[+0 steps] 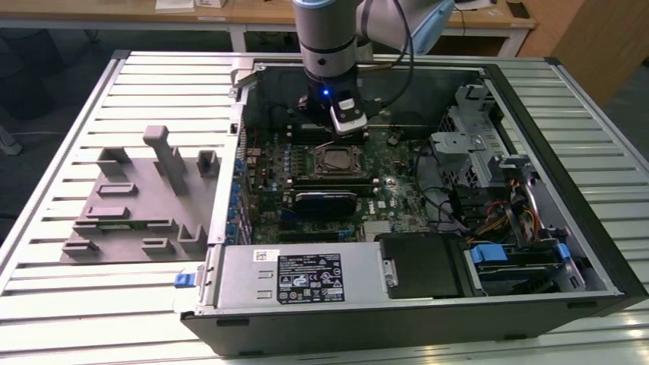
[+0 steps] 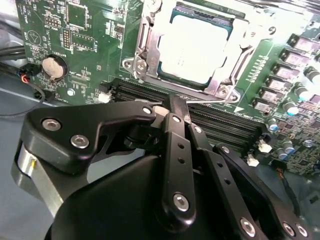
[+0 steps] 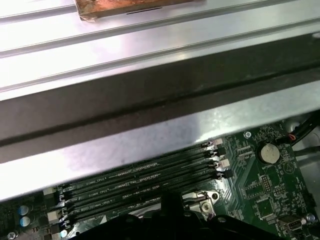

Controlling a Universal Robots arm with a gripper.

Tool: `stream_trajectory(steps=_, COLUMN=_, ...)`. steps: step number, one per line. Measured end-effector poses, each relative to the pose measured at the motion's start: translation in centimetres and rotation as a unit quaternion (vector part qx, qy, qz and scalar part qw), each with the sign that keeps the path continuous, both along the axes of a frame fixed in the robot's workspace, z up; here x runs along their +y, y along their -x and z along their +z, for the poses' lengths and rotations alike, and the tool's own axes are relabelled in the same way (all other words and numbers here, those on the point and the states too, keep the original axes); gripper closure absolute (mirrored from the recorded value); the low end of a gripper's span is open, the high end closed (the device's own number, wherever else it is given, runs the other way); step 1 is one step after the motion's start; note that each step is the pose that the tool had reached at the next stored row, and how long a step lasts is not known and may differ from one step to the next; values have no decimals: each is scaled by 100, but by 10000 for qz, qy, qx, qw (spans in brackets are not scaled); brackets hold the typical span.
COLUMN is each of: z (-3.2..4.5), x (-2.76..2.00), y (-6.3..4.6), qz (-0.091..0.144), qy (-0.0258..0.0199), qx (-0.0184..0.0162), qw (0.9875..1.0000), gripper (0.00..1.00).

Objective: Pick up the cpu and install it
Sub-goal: 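Install the first cpu locking lever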

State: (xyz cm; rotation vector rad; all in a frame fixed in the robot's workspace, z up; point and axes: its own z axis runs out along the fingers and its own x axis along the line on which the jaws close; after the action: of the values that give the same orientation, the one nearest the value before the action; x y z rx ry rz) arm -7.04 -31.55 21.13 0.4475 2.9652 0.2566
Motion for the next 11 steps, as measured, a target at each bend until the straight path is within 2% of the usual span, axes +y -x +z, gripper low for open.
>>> stream_trajectory(steps=11, z=-25, x=17, y=-105, qz=0, qy=30, qx=0, qw=10000, gripper=89)
